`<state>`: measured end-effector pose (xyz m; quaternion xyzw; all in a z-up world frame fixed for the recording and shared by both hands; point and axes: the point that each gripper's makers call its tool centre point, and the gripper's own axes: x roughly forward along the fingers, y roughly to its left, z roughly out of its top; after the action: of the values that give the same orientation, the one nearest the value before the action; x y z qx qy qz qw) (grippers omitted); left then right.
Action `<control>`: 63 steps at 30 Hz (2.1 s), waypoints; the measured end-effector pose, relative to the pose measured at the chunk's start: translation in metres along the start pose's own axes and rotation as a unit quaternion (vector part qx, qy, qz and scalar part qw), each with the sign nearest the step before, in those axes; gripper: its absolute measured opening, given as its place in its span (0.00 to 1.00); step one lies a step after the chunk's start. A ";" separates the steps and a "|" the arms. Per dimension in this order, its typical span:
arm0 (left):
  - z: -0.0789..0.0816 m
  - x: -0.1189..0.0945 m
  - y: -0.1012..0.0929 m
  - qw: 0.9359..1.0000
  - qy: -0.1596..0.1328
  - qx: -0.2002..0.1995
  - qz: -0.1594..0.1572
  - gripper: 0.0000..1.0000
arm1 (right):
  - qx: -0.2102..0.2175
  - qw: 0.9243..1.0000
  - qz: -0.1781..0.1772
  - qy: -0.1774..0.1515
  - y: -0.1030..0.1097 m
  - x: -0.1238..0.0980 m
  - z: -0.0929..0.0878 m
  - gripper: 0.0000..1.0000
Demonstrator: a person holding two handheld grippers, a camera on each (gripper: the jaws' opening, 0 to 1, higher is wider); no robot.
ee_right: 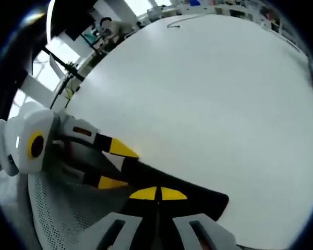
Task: Press the specified remote control buttons in sequence, fully releasing each button before pressing the next.
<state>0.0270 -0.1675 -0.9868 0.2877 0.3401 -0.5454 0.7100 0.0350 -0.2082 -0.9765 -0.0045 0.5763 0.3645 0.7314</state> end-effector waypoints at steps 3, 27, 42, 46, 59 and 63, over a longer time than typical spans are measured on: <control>0.000 0.000 -0.001 1.000 -0.001 -0.003 0.000 0.24 | 0.010 1.000 -0.001 0.005 -0.001 0.000 -0.001 0.00; 0.000 0.001 -0.006 1.000 -0.009 -0.011 0.000 0.24 | 0.000 0.985 -0.115 0.130 -0.003 0.005 -0.005 0.00; 0.006 0.003 -0.006 1.000 -0.021 0.007 0.010 0.26 | 0.080 0.993 -0.040 0.082 -0.005 0.001 -0.003 0.00; 0.006 0.004 -0.003 1.000 -0.020 -0.001 0.010 0.26 | 0.077 0.993 -0.023 0.085 -0.005 0.001 -0.001 0.00; 0.009 0.006 -0.002 0.999 0.002 -0.031 0.030 0.25 | 0.115 0.990 0.075 0.016 -0.003 -0.004 0.000 0.00; 0.009 0.007 -0.002 0.998 0.018 -0.035 0.041 0.25 | 0.138 0.986 0.092 0.022 -0.005 -0.003 0.002 0.00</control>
<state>0.0274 -0.1791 -0.9872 0.2860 0.3593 -0.4984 0.7353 0.0391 -0.2132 -0.9754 0.1411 0.6349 0.3471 0.6756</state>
